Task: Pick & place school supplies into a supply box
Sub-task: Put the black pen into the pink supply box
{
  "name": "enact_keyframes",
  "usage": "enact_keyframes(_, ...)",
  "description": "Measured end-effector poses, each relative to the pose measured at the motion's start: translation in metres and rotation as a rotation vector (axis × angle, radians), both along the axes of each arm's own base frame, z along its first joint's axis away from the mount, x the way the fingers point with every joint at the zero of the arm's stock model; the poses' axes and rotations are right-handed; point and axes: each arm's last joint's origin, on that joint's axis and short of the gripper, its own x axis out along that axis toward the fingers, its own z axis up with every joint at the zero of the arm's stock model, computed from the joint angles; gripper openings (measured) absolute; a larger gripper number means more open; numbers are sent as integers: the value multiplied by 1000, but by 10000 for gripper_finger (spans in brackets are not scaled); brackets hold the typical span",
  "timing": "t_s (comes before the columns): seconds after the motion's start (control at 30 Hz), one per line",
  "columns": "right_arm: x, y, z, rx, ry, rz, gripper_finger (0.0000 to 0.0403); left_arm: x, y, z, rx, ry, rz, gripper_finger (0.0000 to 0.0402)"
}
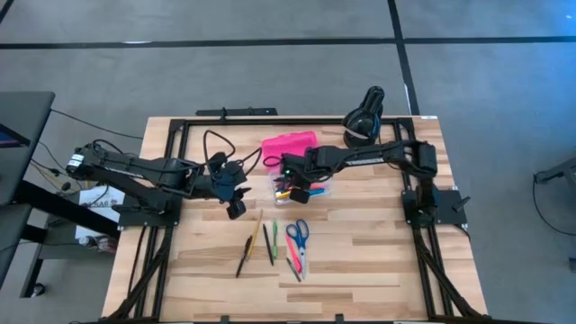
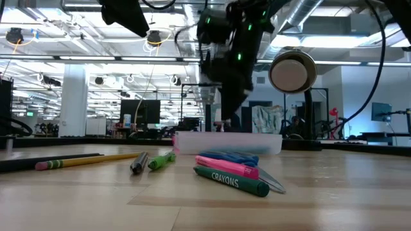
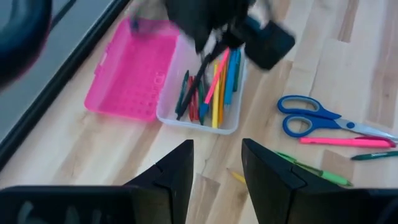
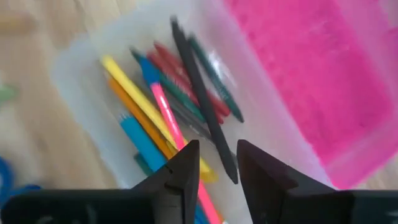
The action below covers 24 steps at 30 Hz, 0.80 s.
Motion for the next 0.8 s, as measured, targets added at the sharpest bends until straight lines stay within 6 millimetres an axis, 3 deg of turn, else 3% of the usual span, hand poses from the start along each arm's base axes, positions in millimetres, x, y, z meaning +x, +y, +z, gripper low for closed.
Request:
enact_keyframes(0.13,-10,8,35,22,-114,-73,102,-1,-1,-8,-67,19,22,130)
enact_keyframes(0.37,-43,37,89,63,-212,-115,102,-7,-7,-46,-250,113,75,130)
enact_keyframes(0.57,-76,71,116,-14,-217,-146,102,-12,-25,-74,-402,128,94,130)
enact_keyframes(0.8,-112,99,130,-141,-191,-215,102,-16,-59,-98,-588,49,-13,130)
